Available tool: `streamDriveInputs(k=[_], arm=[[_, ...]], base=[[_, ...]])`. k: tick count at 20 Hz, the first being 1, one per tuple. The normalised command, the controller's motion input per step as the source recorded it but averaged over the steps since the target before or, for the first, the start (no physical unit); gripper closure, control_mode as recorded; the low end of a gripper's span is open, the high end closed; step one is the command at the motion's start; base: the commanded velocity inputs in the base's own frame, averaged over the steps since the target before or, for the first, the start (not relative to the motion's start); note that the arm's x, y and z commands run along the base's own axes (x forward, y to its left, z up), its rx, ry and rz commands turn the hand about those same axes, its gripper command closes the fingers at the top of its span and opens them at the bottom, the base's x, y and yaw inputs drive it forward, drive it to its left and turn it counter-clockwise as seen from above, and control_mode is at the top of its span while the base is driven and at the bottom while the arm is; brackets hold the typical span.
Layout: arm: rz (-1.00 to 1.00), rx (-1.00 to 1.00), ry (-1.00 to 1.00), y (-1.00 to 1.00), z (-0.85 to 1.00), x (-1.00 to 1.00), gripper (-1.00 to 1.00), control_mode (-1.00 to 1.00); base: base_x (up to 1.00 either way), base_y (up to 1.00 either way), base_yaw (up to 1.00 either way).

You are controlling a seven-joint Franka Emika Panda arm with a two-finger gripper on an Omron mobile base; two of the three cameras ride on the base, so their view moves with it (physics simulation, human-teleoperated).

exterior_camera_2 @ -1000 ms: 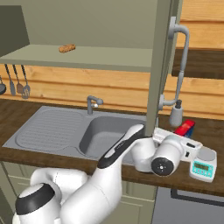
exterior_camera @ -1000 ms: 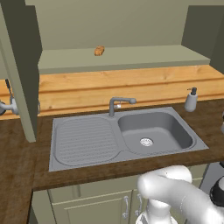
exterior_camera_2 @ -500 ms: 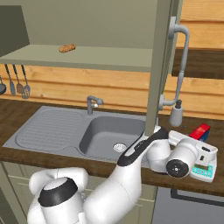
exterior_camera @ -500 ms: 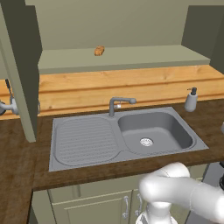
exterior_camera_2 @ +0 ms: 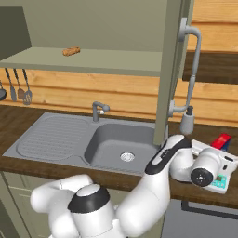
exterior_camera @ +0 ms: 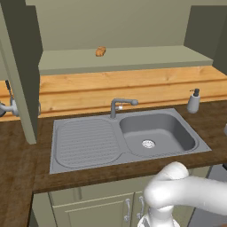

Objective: Pick the boxed food and place it on the digital scale for weighing, and close the cabinet.

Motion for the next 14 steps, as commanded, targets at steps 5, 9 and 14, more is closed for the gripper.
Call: streamDriveInputs(k=[5, 9, 14], arm=[[0.0, 0.0, 0.0, -0.33, -0.2, 0.46, 1.0, -1.0], [0.0, 0.0, 0.0, -0.22, -0.34, 0.36, 1.0, -1.0], [0.0, 0.01, 0.0, -0.43, -0.33, 0.13, 1.0, -1.0]], base=[[0.0, 0.0, 0.0], [0.0, 0.0, 0.0], [0.0, 0.0, 0.0]])
